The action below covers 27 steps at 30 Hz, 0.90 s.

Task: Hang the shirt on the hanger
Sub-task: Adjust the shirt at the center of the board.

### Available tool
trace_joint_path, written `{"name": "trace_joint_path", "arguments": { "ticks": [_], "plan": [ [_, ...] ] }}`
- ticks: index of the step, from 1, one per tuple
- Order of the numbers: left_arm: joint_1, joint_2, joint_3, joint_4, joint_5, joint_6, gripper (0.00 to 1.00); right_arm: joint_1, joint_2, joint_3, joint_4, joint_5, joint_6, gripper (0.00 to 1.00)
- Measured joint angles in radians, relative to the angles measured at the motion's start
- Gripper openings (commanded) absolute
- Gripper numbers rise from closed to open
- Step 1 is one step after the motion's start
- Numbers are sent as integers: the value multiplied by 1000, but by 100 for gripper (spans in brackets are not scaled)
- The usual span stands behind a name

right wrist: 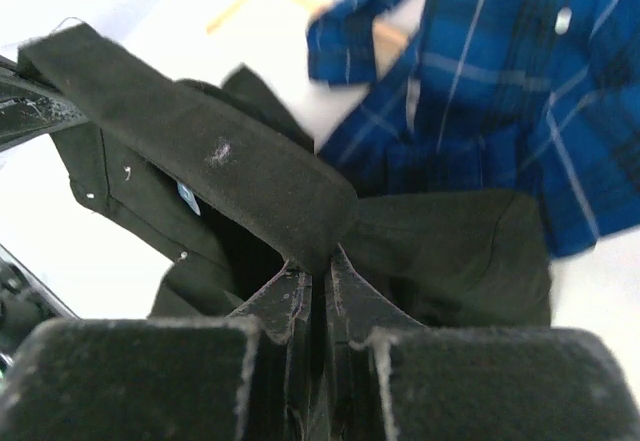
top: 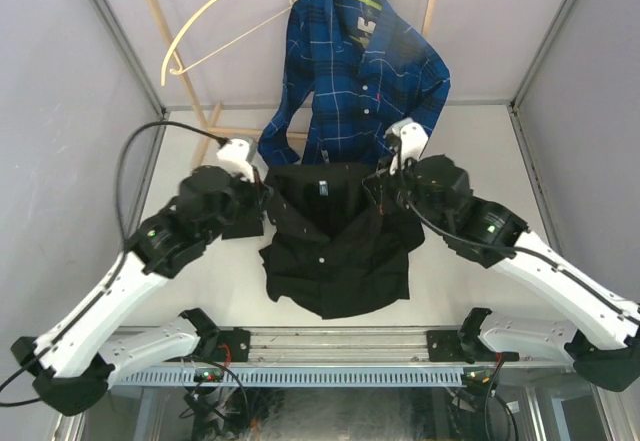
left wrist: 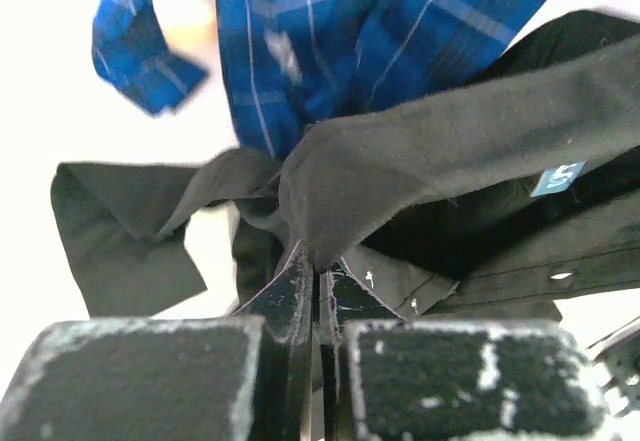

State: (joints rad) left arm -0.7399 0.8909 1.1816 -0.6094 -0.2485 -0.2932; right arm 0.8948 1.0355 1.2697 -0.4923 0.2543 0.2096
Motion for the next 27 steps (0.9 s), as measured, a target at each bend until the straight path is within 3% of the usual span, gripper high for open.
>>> {"name": "trace_joint_path", "arguments": {
  "ticks": [8, 14, 22, 27],
  "plan": [
    [2, 69, -192, -43, 21, -39, 0, -48, -4, -232, -57, -69, 127, 0],
    [2, 185, -238, 45, 28, -48, 0, -167, 29, -337, -4, -146, 166, 0],
    [34, 404, -234, 182, 16, -48, 0, -304, 271, -357, 187, -244, 168, 1],
    [83, 473, -235, 223, -5, -67, 1, -331, 443, -358, 311, -280, 168, 14]
  ]
}}
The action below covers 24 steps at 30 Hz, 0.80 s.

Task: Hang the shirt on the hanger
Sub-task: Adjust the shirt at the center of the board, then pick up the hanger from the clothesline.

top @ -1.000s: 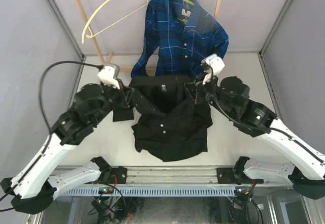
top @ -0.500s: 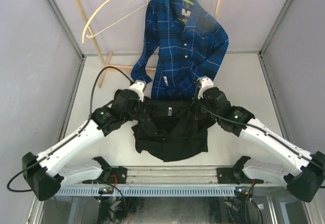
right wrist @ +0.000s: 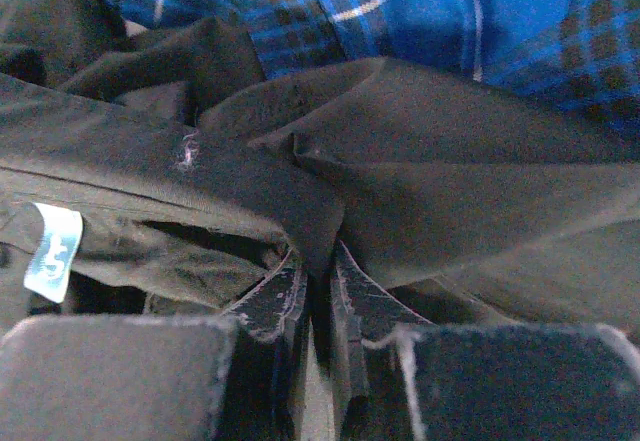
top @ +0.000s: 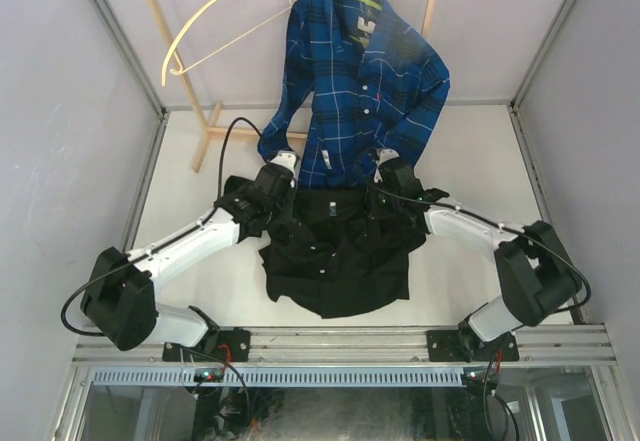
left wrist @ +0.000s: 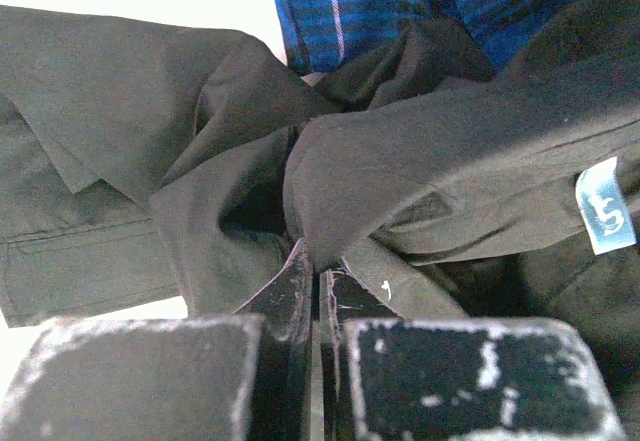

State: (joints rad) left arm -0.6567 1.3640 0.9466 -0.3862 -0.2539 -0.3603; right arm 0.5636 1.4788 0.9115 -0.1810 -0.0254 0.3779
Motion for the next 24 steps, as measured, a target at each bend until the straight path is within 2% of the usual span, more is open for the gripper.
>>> {"name": "trace_joint_path", "arguments": {
  "ticks": [4, 7, 10, 14, 19, 24],
  "plan": [
    [10, -6, -2, 15, -7, -16, 25, 0, 47, -8, 24, -10, 0, 31],
    [10, -48, -2, 10, -16, -23, 44, 5, 2, -11, 22, -1, -8, 46],
    [10, -140, -2, -2, -30, -20, 56, 11, -95, -11, 2, 18, -19, 56],
    [10, -311, -2, -20, -43, -20, 64, 19, -272, -14, -20, 23, -35, 67],
    [10, -496, -1, -64, -74, 19, 71, 21, -435, -40, -63, -3, -54, 68],
    [38, -594, 26, -127, -104, 103, 72, 22, -510, -96, -101, -20, -56, 68]
  ]
}}
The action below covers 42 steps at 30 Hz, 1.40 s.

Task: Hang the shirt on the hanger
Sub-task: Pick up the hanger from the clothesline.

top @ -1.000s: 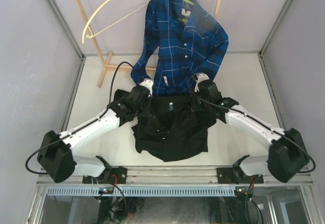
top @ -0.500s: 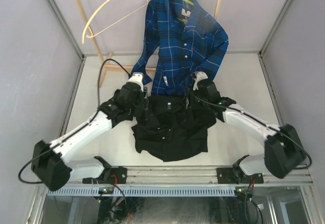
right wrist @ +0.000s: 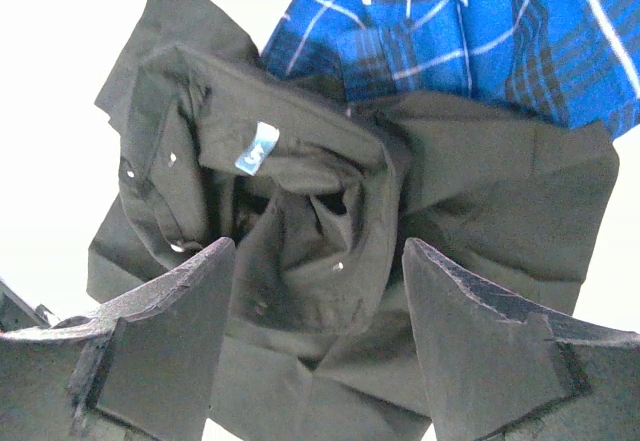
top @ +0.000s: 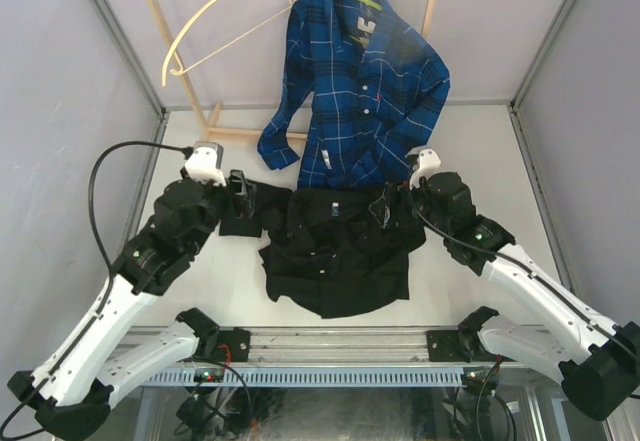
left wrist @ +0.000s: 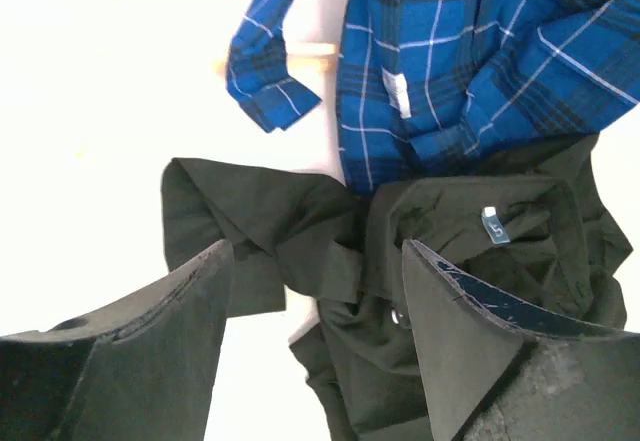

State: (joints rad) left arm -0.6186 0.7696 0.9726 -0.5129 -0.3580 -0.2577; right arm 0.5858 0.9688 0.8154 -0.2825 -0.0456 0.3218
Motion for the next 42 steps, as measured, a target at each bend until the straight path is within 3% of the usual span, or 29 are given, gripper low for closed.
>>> {"name": "trace_joint_path", "arguments": {
  "ticks": [7, 17, 25, 34, 42],
  "plan": [
    [85, 26, 150, -69, 1, 91, 73, 6, -25, -96, -31, -8, 45, 74],
    [420, 229, 490, -146, 110, 99, 80, 6, -53, -124, -73, 47, 128, 82],
    [543, 301, 718, -109, 166, 101, 86, 6, -111, -125, -99, 71, 153, 87],
    [719, 472, 862, -41, 388, 86, 86, 6, -195, -156, -102, 38, 114, 87],
    [809, 595, 867, 28, 650, 73, 87, 6, -178, -158, -111, -73, 78, 85]
  ]
}}
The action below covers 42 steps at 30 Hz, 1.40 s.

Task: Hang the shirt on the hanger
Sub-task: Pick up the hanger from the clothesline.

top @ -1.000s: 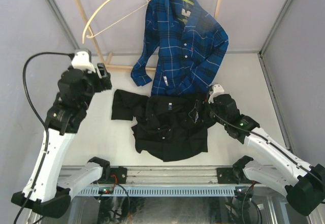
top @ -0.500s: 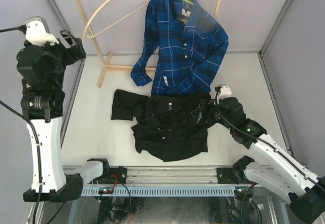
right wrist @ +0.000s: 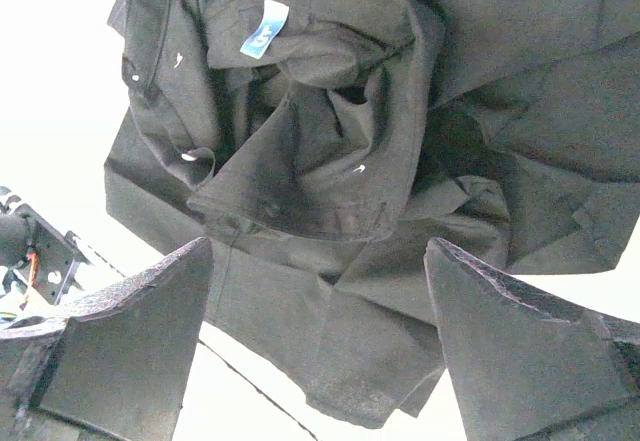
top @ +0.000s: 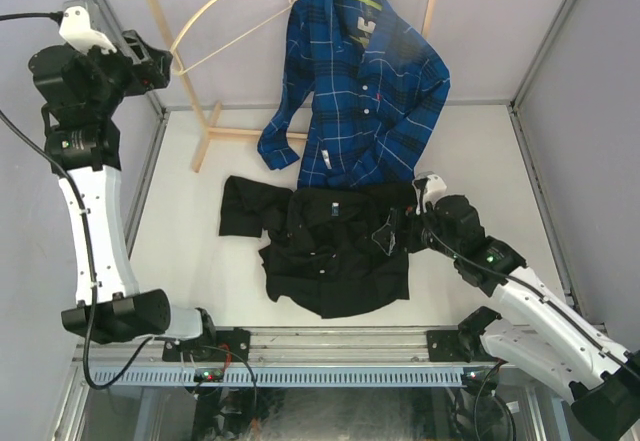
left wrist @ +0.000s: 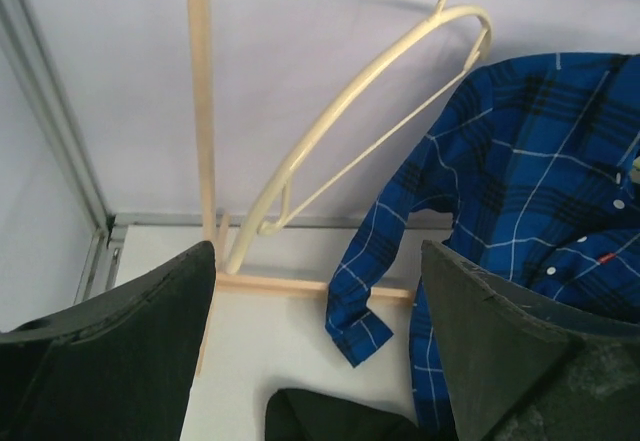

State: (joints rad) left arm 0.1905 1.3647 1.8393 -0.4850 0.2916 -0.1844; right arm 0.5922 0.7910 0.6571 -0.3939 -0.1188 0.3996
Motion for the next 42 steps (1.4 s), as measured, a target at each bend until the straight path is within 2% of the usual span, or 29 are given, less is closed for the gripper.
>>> {"name": "trace_joint_path", "arguments": {
  "ticks": [5, 11, 16, 22, 29, 36, 40, 42],
  "plan": [
    [72, 49, -2, 99, 163, -48, 88, 5, 0, -8, -1, -26, -1, 85],
    [100, 154, 26, 161, 311, -95, 89, 8, 3, -8, -3, -39, -3, 85],
    [103, 260, 75, 129, 339, -97, 89, 24, 3, -8, -9, -40, -4, 84],
    [109, 307, 80, 92, 331, -94, 88, 43, 3, -8, -15, -39, -4, 84],
    [109, 323, 81, 86, 379, -108, 77, 59, 17, -8, -14, -37, -3, 83],
    [101, 298, 15, 212, 447, -164, 70, 79, 48, -8, -2, -37, -2, 83],
    [71, 275, -33, 251, 454, -169, 61, 92, 59, -8, 2, -36, 0, 82],
    [54, 273, -37, 268, 465, -171, 60, 98, 61, -8, 2, -35, 0, 82]
  ]
}}
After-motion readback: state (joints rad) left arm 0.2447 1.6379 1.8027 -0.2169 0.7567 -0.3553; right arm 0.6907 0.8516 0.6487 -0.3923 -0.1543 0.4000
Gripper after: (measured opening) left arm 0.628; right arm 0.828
